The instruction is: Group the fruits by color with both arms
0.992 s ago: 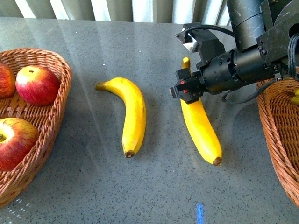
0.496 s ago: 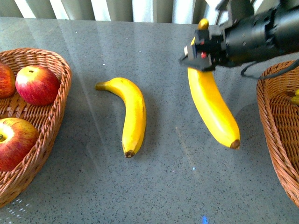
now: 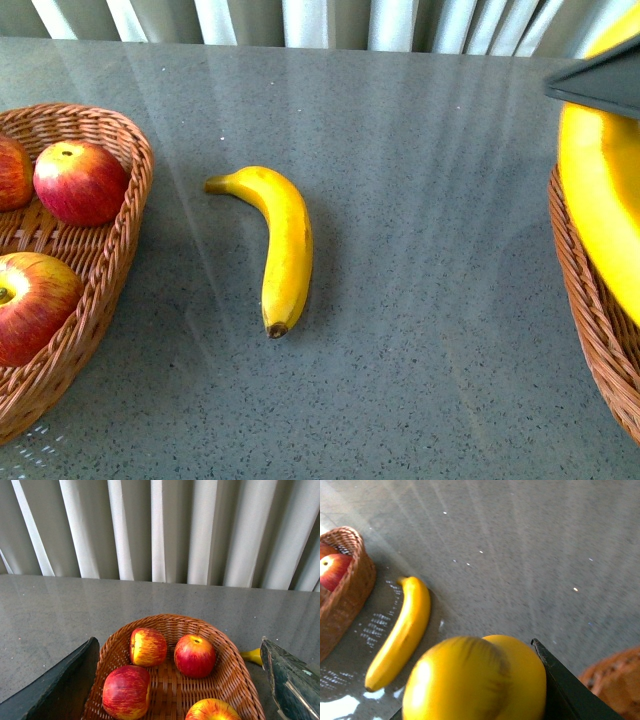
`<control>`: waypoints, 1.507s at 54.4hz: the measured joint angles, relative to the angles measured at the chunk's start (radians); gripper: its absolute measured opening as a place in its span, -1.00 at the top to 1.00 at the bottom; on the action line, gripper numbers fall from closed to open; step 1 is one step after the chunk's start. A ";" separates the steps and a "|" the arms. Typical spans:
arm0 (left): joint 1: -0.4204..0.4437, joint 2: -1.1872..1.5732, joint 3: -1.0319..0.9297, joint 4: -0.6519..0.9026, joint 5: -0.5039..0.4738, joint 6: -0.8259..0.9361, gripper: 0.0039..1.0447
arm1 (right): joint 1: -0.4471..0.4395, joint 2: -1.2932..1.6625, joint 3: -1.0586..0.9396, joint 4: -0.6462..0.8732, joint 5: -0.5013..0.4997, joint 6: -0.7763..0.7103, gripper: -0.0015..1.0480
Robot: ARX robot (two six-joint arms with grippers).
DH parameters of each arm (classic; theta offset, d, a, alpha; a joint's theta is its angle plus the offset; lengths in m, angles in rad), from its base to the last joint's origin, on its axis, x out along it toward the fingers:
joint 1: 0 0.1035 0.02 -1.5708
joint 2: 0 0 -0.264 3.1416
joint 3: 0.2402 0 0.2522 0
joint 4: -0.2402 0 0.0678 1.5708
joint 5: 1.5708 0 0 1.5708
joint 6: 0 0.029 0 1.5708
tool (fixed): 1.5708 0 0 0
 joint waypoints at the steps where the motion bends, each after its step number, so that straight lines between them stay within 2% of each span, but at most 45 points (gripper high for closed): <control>1: 0.000 0.000 0.000 0.000 0.000 0.000 -0.83 | -0.022 -0.010 -0.014 -0.001 -0.005 -0.008 0.39; 11: 0.000 0.000 0.000 0.000 0.000 0.000 -0.83 | -0.200 -0.036 -0.092 -0.011 -0.042 -0.051 0.39; 17: 0.000 0.000 0.000 0.000 0.000 0.000 -0.83 | -0.269 -0.033 -0.115 -0.002 -0.046 -0.059 0.39; 24: 0.000 0.000 0.000 0.000 0.000 0.000 -0.83 | -0.306 -0.004 -0.116 0.035 -0.025 -0.058 0.39; 33: 0.000 0.000 0.000 0.000 0.000 0.000 -0.83 | -0.309 0.068 -0.099 0.083 0.035 -0.048 0.39; 46: 0.000 0.000 0.000 0.000 0.000 0.000 -0.83 | -0.289 0.155 -0.062 0.140 0.090 -0.001 0.37; 52: 0.000 0.000 0.000 0.000 0.000 0.000 -0.83 | -0.285 0.162 -0.060 0.146 0.088 0.012 0.07; 61: 0.000 0.000 0.000 0.000 0.000 0.000 -0.83 | -0.283 0.167 -0.060 0.146 0.080 0.018 -0.62; 65: 0.000 0.000 0.000 0.000 0.000 0.000 -0.83 | -0.278 0.159 -0.060 0.137 0.069 0.017 -0.85; 70: 0.000 0.000 0.000 0.000 0.000 0.000 -0.83 | -0.235 0.115 -0.062 0.110 0.063 0.017 -0.82; 82: 0.000 0.000 0.000 0.000 0.000 0.000 -0.83 | 0.016 0.096 0.021 0.032 0.141 0.043 -0.82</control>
